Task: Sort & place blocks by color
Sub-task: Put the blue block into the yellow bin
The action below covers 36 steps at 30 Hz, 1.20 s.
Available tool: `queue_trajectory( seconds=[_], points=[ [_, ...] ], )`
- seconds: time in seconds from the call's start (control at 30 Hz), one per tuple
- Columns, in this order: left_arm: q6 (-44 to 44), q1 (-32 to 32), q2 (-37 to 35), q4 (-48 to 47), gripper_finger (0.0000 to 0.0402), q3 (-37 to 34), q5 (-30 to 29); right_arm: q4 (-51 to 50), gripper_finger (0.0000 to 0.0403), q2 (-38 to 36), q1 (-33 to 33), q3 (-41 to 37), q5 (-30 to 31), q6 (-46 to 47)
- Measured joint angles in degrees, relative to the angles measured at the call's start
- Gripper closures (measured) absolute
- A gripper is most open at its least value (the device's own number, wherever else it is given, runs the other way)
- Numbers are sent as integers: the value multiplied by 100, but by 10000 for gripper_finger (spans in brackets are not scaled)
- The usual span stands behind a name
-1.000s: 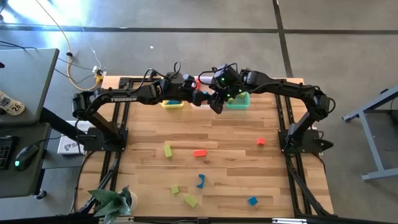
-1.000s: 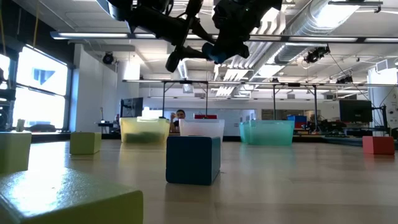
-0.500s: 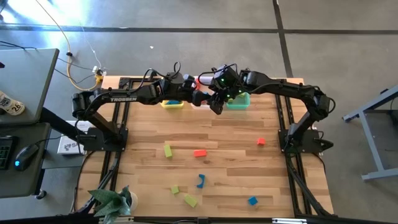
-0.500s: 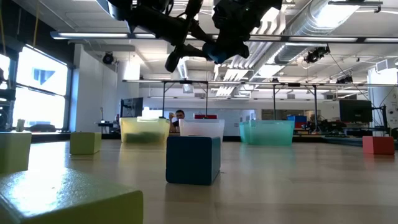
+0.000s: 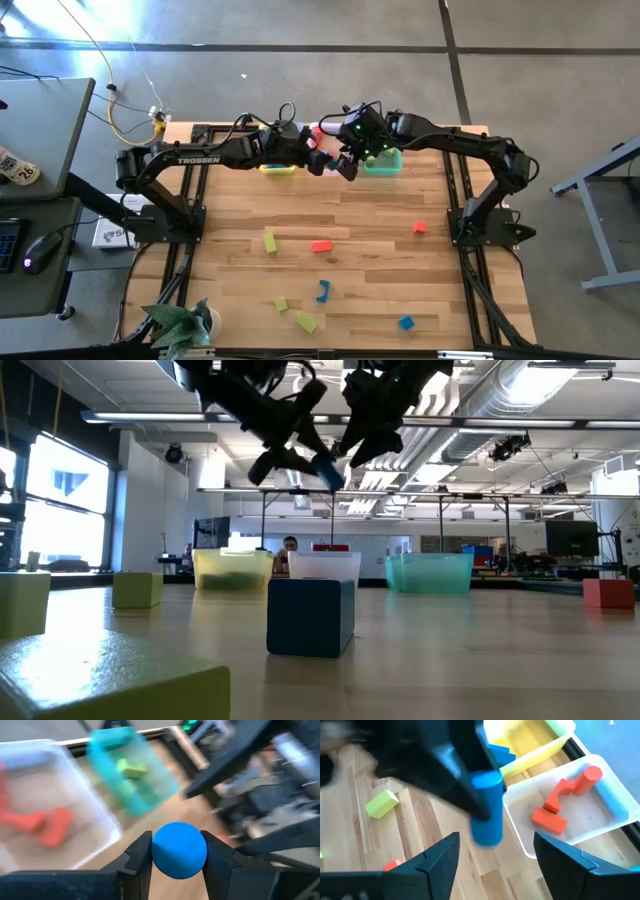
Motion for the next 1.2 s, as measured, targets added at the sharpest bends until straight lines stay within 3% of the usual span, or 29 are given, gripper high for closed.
queue_trajectory(
  seconds=[0.27,0.5,0.8,1.2],
  points=[
    [254,190,0,-1325,296,0,-1530,-45,159,0,0,0,-2,-32],
    [258,602,2,-2269,296,0,-2228,-46,158,0,0,0,-7,-34],
    [400,1223,116,-2595,293,0,-2250,-46,158,0,0,0,-11,-141],
    [348,1470,679,-2581,254,0,-1675,-124,158,0,0,0,-16,-227]
  ],
)
